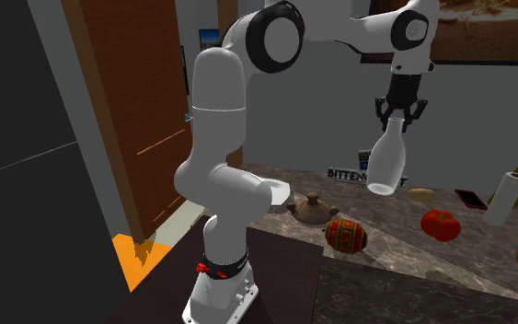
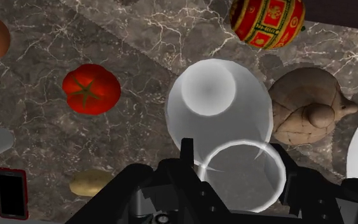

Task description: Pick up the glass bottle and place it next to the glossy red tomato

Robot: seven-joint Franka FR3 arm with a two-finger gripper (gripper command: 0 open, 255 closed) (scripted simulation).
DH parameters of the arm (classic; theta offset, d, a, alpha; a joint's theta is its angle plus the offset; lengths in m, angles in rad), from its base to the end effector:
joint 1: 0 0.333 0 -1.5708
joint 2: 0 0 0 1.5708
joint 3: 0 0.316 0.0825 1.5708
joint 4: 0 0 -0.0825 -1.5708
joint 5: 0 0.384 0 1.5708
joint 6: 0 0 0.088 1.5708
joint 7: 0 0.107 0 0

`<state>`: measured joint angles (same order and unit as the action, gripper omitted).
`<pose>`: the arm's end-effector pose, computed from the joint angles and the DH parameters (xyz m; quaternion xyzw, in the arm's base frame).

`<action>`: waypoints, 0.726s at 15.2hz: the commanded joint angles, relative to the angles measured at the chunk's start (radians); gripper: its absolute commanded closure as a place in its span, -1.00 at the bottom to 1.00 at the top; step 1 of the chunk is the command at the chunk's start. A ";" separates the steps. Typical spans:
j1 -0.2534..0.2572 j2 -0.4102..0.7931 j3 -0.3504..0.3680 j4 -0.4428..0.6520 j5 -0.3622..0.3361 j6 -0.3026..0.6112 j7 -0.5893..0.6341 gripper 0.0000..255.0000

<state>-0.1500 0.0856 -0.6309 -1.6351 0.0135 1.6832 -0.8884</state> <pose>0.4228 -0.3993 0.5640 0.9983 0.0535 -0.0208 0.0047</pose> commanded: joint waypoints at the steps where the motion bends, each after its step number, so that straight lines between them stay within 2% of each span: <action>1: -0.038 0.095 -0.019 0.082 0.057 -0.004 -0.061 1.00; 4: -0.108 0.224 -0.025 0.205 0.134 -0.021 -0.127 1.00; 11: -0.097 0.217 -0.019 0.102 0.131 0.076 -0.126 1.00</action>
<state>-0.2475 0.3004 -0.6511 -1.5223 0.1430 1.7451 -1.0137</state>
